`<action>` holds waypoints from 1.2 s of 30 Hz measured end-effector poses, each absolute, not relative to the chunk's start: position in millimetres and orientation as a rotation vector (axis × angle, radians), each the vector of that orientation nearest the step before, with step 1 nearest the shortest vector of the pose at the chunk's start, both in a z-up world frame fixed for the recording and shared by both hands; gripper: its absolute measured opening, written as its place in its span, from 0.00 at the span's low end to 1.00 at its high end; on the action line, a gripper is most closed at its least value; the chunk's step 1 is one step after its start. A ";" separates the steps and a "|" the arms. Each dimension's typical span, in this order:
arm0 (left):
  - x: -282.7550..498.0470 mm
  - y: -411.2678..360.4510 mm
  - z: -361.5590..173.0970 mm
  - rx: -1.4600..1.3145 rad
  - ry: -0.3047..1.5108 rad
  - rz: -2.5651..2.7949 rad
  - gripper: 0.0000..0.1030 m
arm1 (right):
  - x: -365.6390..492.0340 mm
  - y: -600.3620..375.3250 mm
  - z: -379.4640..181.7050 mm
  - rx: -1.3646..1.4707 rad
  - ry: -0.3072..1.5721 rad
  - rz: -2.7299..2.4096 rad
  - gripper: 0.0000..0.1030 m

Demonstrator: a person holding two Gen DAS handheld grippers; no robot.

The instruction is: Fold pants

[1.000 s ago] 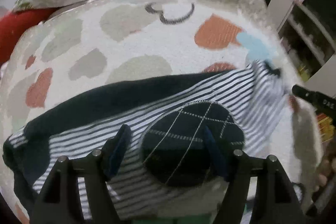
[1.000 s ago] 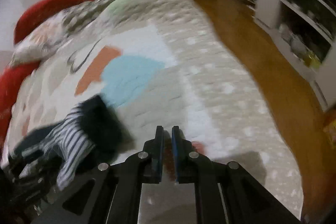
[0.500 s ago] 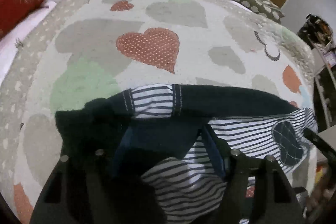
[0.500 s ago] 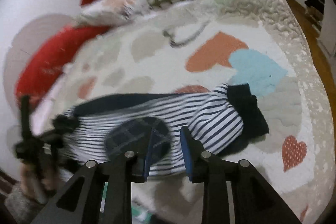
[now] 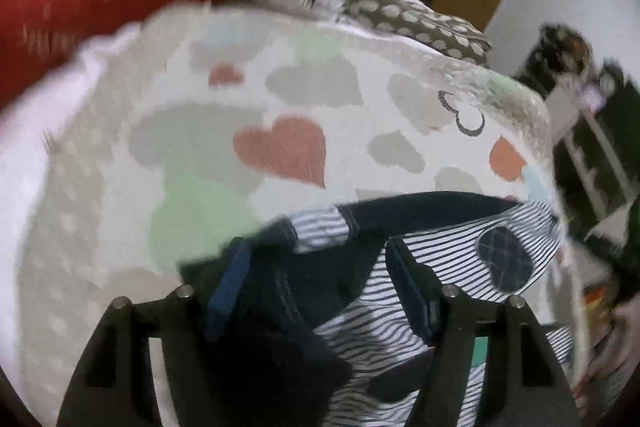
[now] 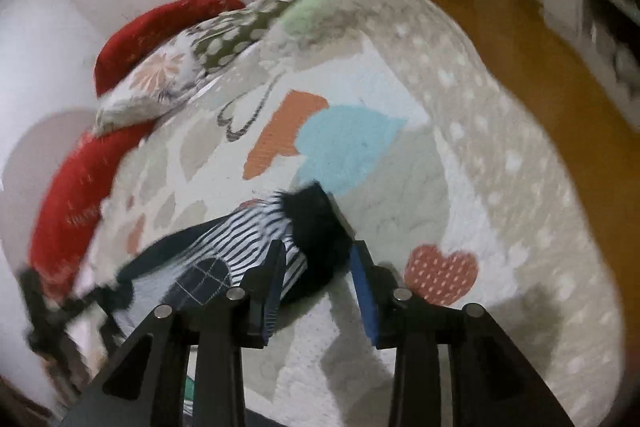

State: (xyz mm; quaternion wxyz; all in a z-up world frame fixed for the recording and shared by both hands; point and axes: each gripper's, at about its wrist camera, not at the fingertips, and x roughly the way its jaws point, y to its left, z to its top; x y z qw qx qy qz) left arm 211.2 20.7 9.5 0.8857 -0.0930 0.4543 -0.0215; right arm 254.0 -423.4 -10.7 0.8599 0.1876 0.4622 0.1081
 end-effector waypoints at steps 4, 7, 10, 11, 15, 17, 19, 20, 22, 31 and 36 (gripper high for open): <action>220.7 -2.3 13.4 0.022 0.932 -0.031 0.71 | 258.0 -389.2 2.3 0.188 0.969 0.283 0.40; 233.2 -14.0 4.7 0.103 0.967 -0.073 0.71 | 273.9 -350.6 2.7 0.033 1.018 0.362 0.45; 248.6 -22.7 -10.9 0.148 1.012 -0.121 0.71 | 283.2 -315.7 3.6 -0.147 1.032 0.419 0.54; 256.0 -24.2 -17.8 0.164 1.028 -0.134 0.71 | 286.4 -306.0 3.0 -0.193 1.029 0.434 0.58; 272.6 -28.2 -39.0 0.203 1.070 -0.169 0.71 | 299.9 -269.9 -11.0 -0.366 1.032 0.474 0.60; 278.5 -32.8 -49.9 0.248 1.088 -0.195 0.73 | 308.1 -260.2 -23.0 -0.419 1.049 0.465 0.60; 279.7 -37.3 -53.8 0.271 1.094 -0.216 0.76 | 318.5 -254.6 -36.4 -0.458 1.066 0.457 0.60; 281.1 -40.0 -56.0 0.282 1.106 -0.217 0.76 | 321.4 -251.9 -41.0 -0.466 1.073 0.460 0.60; 281.9 -41.4 -55.2 0.279 1.117 -0.227 0.61 | 327.3 -248.0 -51.2 -0.458 1.081 0.473 0.60; 236.1 -49.7 -8.1 0.284 0.977 -0.180 0.09 | 297.9 -260.0 -21.4 -0.249 1.034 0.507 0.08; 181.2 -51.2 30.1 0.285 0.862 -0.140 0.09 | 250.0 -266.0 21.1 -0.215 0.928 0.492 0.08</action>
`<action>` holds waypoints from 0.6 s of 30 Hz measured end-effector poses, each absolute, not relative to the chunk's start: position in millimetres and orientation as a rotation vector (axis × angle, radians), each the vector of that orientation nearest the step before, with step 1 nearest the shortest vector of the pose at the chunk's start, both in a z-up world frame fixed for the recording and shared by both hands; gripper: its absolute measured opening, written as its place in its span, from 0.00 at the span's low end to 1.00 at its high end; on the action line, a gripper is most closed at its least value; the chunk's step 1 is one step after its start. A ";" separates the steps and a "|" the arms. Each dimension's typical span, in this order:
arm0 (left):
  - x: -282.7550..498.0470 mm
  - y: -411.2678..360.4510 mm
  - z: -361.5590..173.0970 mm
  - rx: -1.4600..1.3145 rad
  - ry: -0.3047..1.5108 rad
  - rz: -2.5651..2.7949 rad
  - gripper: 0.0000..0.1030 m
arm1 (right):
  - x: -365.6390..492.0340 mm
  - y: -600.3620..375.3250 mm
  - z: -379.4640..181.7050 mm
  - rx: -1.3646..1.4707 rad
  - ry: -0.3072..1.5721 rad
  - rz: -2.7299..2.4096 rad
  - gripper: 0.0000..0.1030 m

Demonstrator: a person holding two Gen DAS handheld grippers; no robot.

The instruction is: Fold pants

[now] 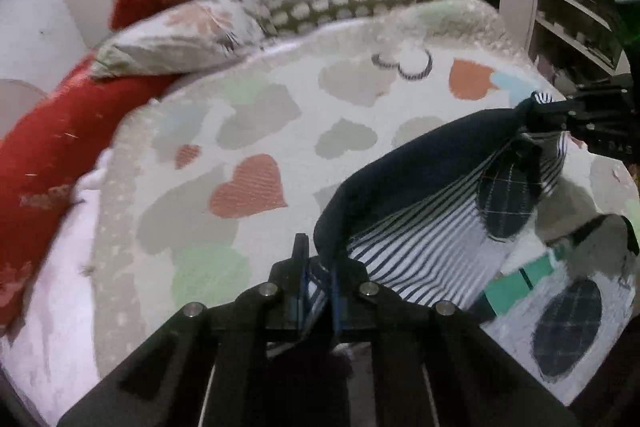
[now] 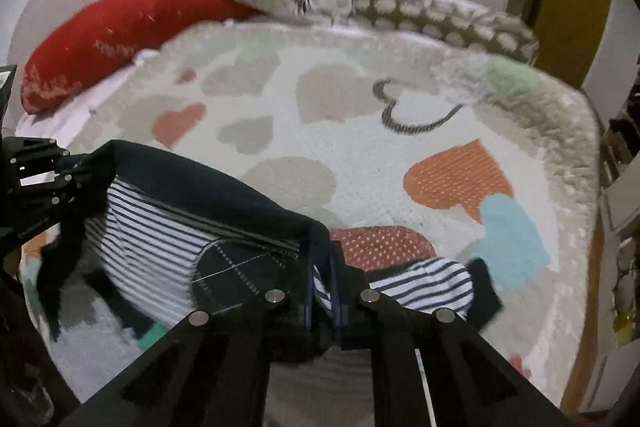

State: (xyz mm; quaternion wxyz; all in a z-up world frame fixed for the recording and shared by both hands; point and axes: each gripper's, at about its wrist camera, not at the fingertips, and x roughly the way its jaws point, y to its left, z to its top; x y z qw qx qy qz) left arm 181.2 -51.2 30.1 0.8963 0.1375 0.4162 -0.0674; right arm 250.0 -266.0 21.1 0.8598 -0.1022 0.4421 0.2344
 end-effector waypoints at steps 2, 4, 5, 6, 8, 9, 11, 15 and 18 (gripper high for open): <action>157.6 -54.3 37.5 0.308 0.819 -0.119 0.09 | 227.4 -265.4 33.6 -0.215 0.893 0.497 0.08; 133.0 -57.0 38.8 0.325 0.786 -0.097 0.09 | 199.3 -266.8 41.7 -0.203 0.862 0.504 0.08; 116.8 -58.6 37.1 0.332 0.771 -0.083 0.09 | 189.9 -265.0 42.3 -0.198 0.854 0.507 0.08; 108.4 -58.9 35.5 0.333 0.766 -0.077 0.09 | 176.0 -266.0 41.4 -0.190 0.846 0.508 0.08; 86.6 -59.6 29.3 0.329 0.757 -0.062 0.09 | 147.0 -267.3 34.4 -0.172 0.836 0.513 0.08; 75.0 -58.8 25.9 0.318 0.752 -0.054 0.09 | 137.6 -268.2 30.4 -0.172 0.835 0.518 0.08; 57.3 -53.9 18.8 0.277 0.759 -0.052 0.09 | 114.0 -271.2 20.2 -0.162 0.830 0.511 0.08; 38.6 -45.6 -3.3 0.228 0.792 -0.033 0.09 | 75.4 -273.6 -5.5 -0.128 0.845 0.508 0.08; 28.4 -41.9 -24.2 0.196 0.841 -0.024 0.09 | 53.4 -274.3 -23.9 -0.104 0.866 0.508 0.08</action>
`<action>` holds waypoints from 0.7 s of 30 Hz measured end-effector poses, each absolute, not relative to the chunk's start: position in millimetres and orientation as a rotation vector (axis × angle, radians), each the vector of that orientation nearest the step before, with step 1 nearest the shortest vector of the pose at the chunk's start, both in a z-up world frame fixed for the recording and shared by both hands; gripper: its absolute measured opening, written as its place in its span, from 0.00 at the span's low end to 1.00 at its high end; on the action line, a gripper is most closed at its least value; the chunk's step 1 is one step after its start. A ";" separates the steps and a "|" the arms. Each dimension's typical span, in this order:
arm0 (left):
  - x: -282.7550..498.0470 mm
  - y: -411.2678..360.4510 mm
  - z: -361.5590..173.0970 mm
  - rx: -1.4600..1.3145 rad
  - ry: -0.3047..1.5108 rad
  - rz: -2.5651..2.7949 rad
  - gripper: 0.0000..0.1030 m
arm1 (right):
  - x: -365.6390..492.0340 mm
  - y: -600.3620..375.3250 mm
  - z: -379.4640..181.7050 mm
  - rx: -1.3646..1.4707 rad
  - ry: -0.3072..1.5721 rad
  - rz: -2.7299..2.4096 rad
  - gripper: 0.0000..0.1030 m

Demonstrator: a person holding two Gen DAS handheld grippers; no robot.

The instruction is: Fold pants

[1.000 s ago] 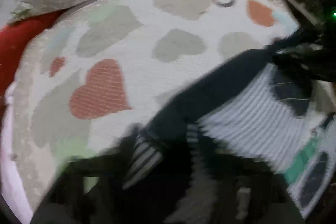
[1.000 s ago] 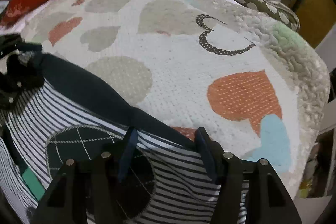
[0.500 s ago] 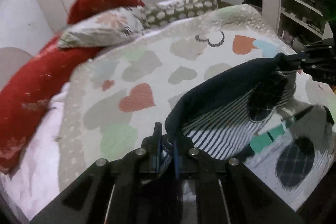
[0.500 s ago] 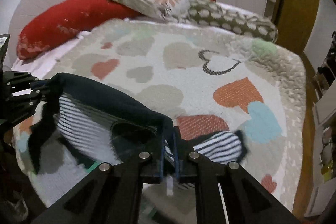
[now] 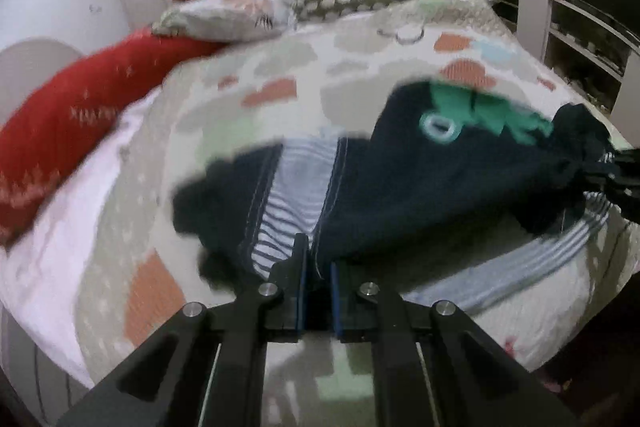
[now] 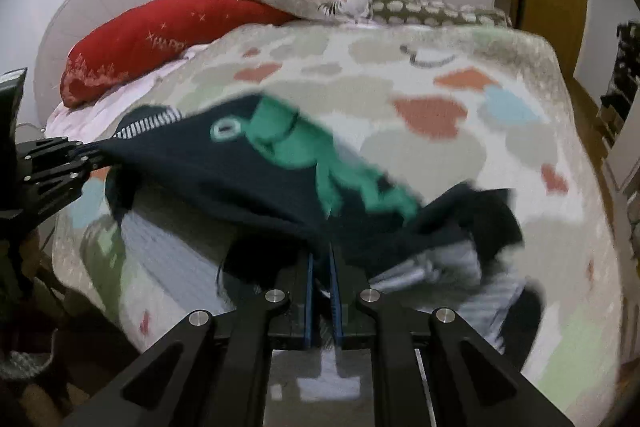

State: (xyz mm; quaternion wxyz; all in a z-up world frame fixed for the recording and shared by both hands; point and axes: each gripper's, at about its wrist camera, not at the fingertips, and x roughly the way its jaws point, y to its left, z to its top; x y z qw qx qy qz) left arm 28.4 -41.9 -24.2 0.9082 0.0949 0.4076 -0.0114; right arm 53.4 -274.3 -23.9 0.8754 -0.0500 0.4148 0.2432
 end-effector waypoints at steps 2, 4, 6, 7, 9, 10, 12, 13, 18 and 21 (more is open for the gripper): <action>21.0 -39.0 -35.6 0.172 0.866 -0.020 0.12 | 41.5 -278.2 -36.7 -0.072 0.886 0.497 0.11; 12.6 -36.9 -40.1 0.165 0.866 -0.012 0.12 | 34.1 -284.1 -43.2 -0.040 0.894 0.487 0.15; 3.2 -29.8 -38.1 0.137 0.860 -0.013 0.14 | 26.1 -291.5 -44.9 -0.006 0.897 0.482 0.29; -0.7 -26.8 -36.7 0.123 0.858 -0.016 0.15 | 21.4 -298.0 -44.0 0.019 0.900 0.479 0.32; -12.3 -14.1 -30.0 0.081 0.848 -0.005 0.18 | 14.9 -311.2 -40.1 0.049 0.895 0.455 0.39; -18.5 -7.3 -26.0 0.063 0.837 0.007 0.20 | 10.9 -321.2 -36.7 0.062 0.885 0.427 0.40; -28.0 6.4 -17.9 0.018 0.821 0.030 0.26 | 5.8 -340.7 -29.5 0.092 0.863 0.381 0.41; -34.7 16.5 -12.8 -0.018 0.810 0.051 0.31 | 3.2 -355.1 -24.1 0.126 0.845 0.350 0.41; -50.5 49.2 1.7 -0.179 0.775 0.103 0.44 | 7.1 -406.1 -11.2 0.311 0.799 0.274 0.48; -50.0 53.6 1.8 -0.220 0.777 0.103 0.46 | 17.1 -410.0 -12.5 0.353 0.809 0.273 0.48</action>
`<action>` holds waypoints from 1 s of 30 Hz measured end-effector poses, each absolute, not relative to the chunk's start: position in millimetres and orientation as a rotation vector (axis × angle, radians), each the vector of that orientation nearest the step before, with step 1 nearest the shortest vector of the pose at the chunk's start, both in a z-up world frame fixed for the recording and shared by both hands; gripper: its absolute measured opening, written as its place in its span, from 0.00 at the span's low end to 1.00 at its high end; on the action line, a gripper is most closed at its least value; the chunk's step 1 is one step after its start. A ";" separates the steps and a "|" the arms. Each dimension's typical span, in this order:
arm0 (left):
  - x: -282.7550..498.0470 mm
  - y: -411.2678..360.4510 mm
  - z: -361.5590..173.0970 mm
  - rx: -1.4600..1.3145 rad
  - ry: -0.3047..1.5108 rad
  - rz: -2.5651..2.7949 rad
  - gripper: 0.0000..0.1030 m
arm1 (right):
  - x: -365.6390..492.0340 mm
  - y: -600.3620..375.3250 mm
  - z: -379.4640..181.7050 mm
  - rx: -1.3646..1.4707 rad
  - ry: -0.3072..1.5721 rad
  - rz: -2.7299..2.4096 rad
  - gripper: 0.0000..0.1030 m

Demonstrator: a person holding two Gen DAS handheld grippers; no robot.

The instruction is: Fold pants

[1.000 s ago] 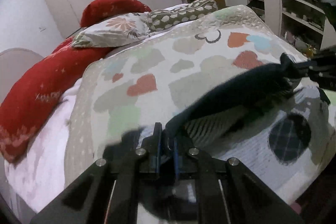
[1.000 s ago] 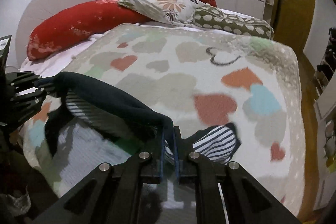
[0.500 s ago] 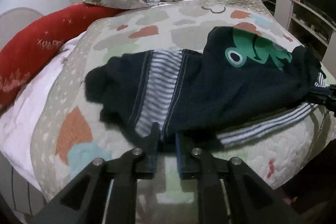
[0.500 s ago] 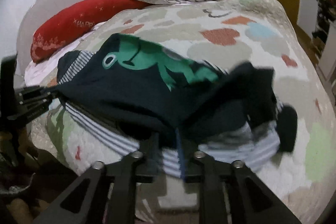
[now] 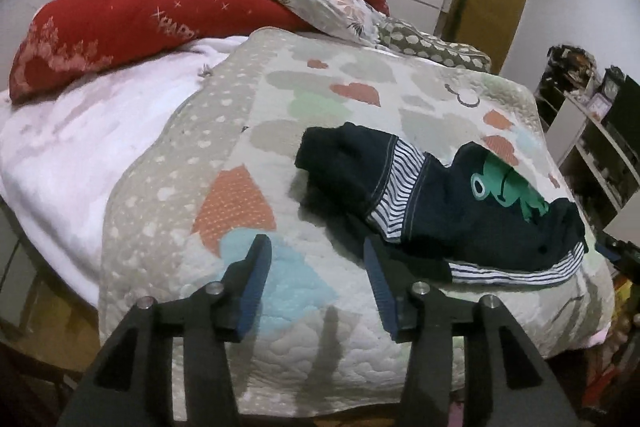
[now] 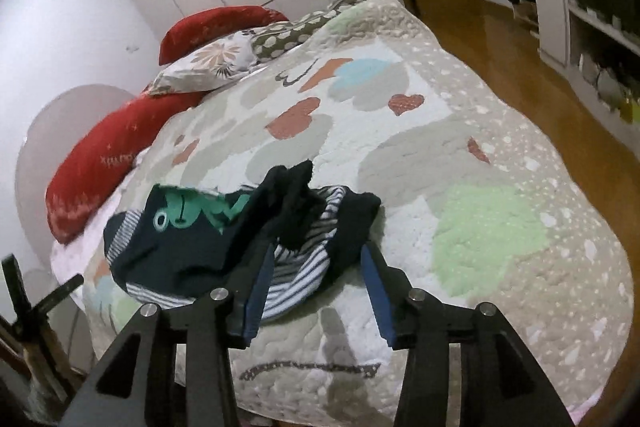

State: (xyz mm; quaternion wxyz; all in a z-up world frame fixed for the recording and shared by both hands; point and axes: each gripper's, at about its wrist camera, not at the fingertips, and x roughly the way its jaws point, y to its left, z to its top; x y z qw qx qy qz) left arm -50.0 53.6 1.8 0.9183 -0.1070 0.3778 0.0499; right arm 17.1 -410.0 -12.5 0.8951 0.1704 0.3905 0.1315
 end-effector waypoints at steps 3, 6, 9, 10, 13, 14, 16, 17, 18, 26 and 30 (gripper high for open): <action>-45.8 48.5 -3.3 -0.222 0.793 0.096 0.46 | 32.1 -395.8 -10.9 0.344 0.802 0.283 0.48; -42.8 44.1 -7.7 -0.237 0.809 0.073 0.46 | 53.2 -376.3 -12.5 0.276 0.791 0.225 0.48; -41.7 43.7 -10.3 -0.251 0.820 0.068 0.46 | 71.9 -364.3 -22.6 0.241 0.819 0.225 0.34; -42.0 44.6 -10.5 -0.257 0.821 0.068 0.47 | 78.1 -358.9 -28.0 0.237 0.857 0.237 0.15; -43.3 48.7 -9.8 -0.270 0.817 0.074 0.47 | 72.4 -361.6 -26.9 0.288 0.865 0.270 0.10; -43.6 50.4 -9.9 -0.274 0.816 0.078 0.48 | 65.6 -367.7 -22.0 0.306 0.850 0.265 0.10; -43.7 52.8 -11.1 -0.285 0.817 0.085 0.48 | 51.2 -384.2 -16.2 0.343 0.835 0.232 0.10; -43.3 53.6 -12.0 -0.289 0.820 0.084 0.48 | 44.1 -393.4 -14.9 0.355 0.829 0.210 0.10; -42.5 53.7 -12.4 -0.295 0.825 0.083 0.48 | 37.8 -404.6 -16.0 0.359 0.831 0.173 0.10; -28.4 28.8 7.9 -0.243 0.787 0.024 0.59 | 20.5 -445.9 -22.9 0.486 0.815 0.133 0.69; -4.3 9.8 16.1 -0.183 0.756 0.002 0.59 | 27.9 -435.1 -25.0 0.511 0.810 0.192 0.74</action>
